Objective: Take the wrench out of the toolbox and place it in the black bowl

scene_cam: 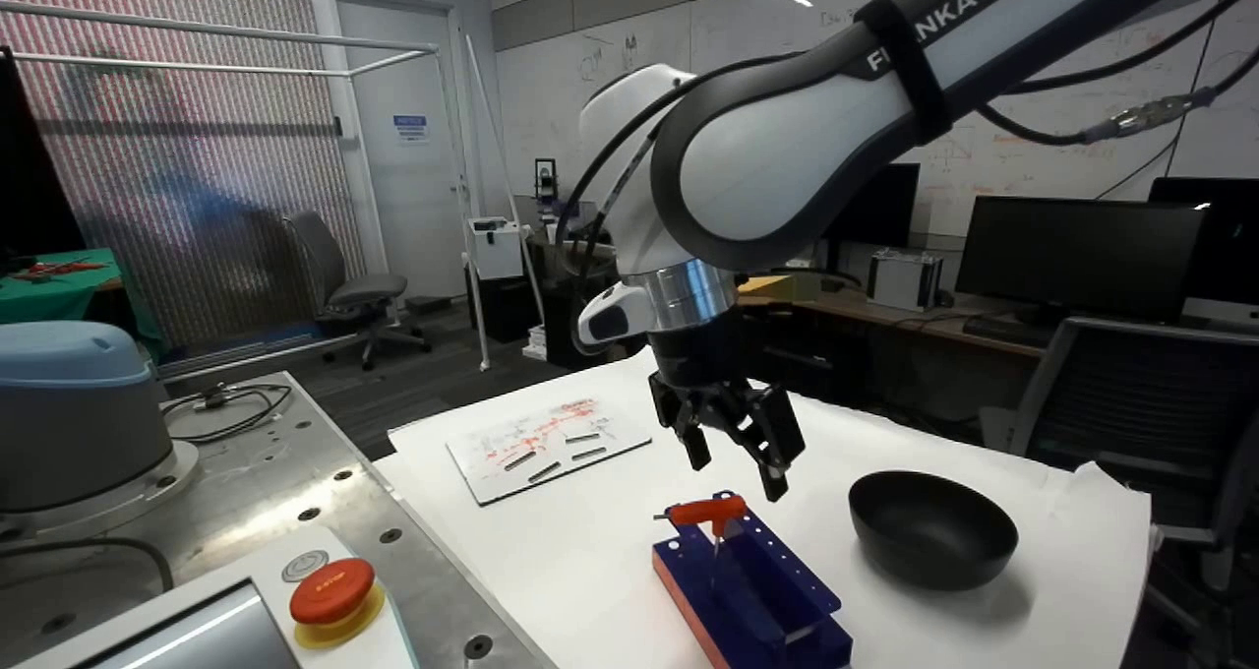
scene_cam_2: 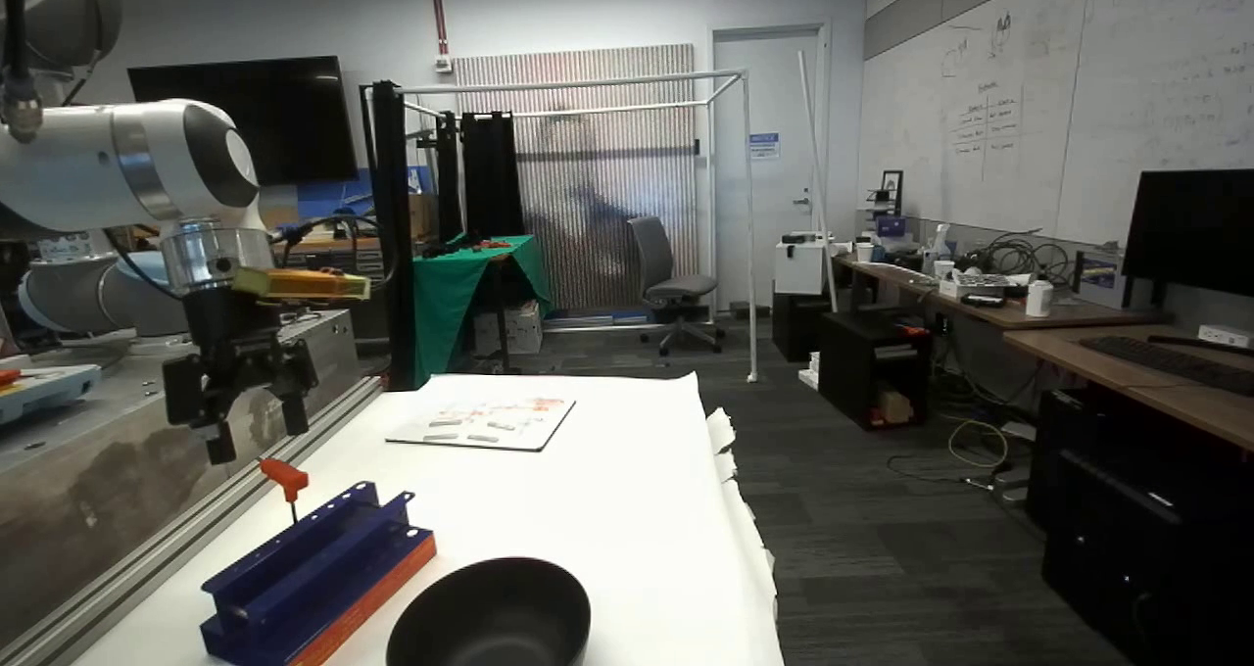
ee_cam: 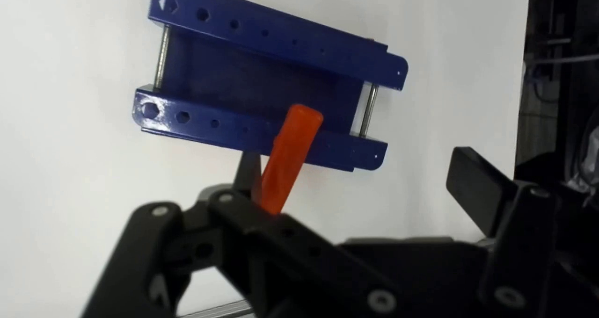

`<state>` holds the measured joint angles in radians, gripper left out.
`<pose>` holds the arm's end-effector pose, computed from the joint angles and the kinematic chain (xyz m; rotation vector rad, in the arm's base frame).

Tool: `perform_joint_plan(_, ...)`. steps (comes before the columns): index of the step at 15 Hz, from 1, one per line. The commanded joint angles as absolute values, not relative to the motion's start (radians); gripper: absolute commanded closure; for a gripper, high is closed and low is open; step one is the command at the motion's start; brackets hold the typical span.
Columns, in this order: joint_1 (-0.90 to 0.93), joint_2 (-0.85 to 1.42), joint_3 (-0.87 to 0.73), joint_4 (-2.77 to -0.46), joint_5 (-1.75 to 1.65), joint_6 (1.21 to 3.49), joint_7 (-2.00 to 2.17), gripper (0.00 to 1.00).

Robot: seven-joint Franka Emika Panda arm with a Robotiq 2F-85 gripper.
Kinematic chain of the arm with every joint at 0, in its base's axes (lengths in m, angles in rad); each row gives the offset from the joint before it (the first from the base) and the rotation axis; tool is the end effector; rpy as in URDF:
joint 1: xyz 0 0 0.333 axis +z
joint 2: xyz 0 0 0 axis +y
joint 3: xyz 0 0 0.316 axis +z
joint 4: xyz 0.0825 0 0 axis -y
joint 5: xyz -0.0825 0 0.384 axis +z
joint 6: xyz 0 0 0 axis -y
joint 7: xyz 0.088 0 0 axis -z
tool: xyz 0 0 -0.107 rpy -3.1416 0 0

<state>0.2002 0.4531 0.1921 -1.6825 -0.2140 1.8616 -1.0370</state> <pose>0.5996 0.2181 0.3231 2.2495 2.1173 -0.4413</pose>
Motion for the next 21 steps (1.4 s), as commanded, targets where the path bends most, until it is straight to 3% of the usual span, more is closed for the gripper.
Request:
perform_joint_plan(1, 0.195, 0.464, 0.197, -1.695, -0.146, 1.897, -0.863, 0.0)
perform_joint_plan(6, 0.187, 0.495, 0.19, -1.707, -0.118, 1.984, -0.644, 0.0)
perform_joint_plan(8, 0.184, 0.507, 0.188, -1.712, -0.131, 2.016, -0.582, 0.26)
perform_joint_plan(16, 0.164, 0.526, 0.192, -1.706, -0.135, 2.032, -0.484, 0.86)
perform_joint_plan(18, 0.162, 0.525, 0.191, -1.703, -0.136, 2.023, -0.479, 0.89)
perform_joint_plan(21, 0.168, 0.516, 0.19, -1.7, -0.144, 2.012, -0.457, 0.85)
